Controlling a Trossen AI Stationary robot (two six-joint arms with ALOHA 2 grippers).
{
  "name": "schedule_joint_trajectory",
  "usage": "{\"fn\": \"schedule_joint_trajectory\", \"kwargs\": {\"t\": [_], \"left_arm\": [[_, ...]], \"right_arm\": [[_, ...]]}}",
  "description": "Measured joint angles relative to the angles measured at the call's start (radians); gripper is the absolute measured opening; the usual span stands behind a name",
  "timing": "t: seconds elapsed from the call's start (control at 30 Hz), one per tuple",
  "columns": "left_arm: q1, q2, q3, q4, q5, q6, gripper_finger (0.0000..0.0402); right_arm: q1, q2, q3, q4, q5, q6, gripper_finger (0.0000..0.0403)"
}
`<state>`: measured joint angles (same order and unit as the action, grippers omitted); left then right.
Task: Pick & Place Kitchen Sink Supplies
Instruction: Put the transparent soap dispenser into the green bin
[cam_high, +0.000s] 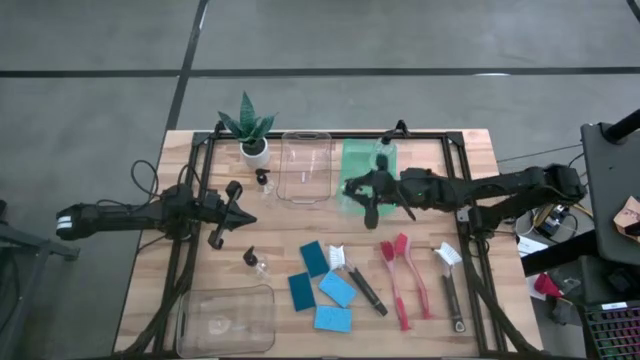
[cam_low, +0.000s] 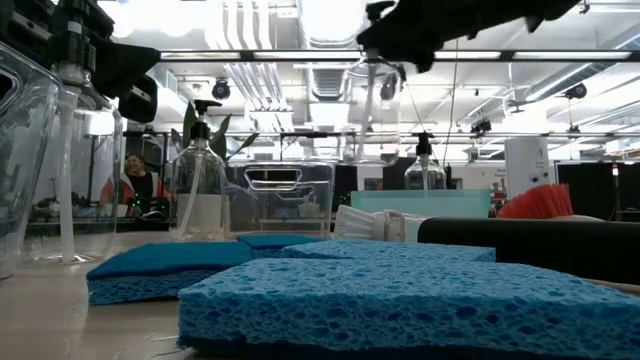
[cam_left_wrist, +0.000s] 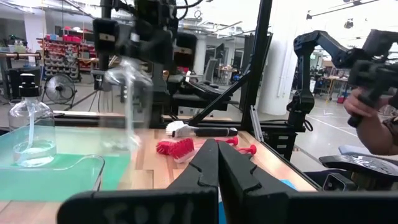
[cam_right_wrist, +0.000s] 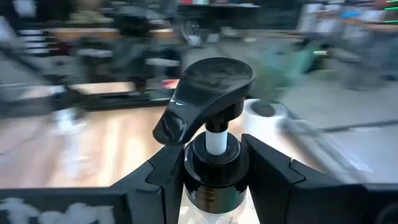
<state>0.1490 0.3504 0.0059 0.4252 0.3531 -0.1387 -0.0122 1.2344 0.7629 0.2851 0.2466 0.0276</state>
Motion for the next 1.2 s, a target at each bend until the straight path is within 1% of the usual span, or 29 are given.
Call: {"fn": "schedule_joint_trajectory", "kwargs": {"t": [0.03,0.1,0.23,0.3,0.43,0.57,0.67,0.8,1.0,1.2], "left_arm": [[0.000,0.000,0.000,0.000,0.000,0.000,0.0000],[0.000,0.000,0.000,0.000,0.000,0.000,0.0000],[0.000,0.000,0.000,0.000,0.000,0.000,0.0000],[0.000,0.000,0.000,0.000,0.000,0.000,0.0000],[0.000,0.000,0.000,0.000,0.000,0.000,0.0000],[0.000,0.000,0.000,0.000,0.000,0.000,0.0000],[0.000,0.000,0.000,0.000,0.000,0.000,0.0000],[0.000,0.000,0.000,0.000,0.000,0.000,0.0000],[0.000,0.000,0.000,0.000,0.000,0.000,0.0000],[0.000,0.000,0.000,0.000,0.000,0.000,0.0000]], "right_arm": [[-0.002,-0.010,0.000,0.000,0.036,-0.006,0.0137],[-0.012,-0.021,-0.001,0.003,0.071,-0.018,0.0135],[-0.059,-0.023,-0.002,0.002,0.074,-0.028,0.0138],[-0.092,-0.023,-0.005,-0.003,0.092,-0.023,0.0141],[-0.164,-0.021,-0.023,0.001,0.097,0.015,0.0141],[-0.224,-0.021,-0.053,0.037,0.096,0.050,0.0138],[-0.258,0.001,-0.081,0.102,0.094,0.069,0.0140],[-0.290,0.070,-0.093,0.175,0.094,0.082,0.0142],[-0.337,0.212,-0.078,0.246,0.099,0.165,0.0141],[-0.367,0.295,-0.076,0.302,0.167,0.211,0.0138]]}}
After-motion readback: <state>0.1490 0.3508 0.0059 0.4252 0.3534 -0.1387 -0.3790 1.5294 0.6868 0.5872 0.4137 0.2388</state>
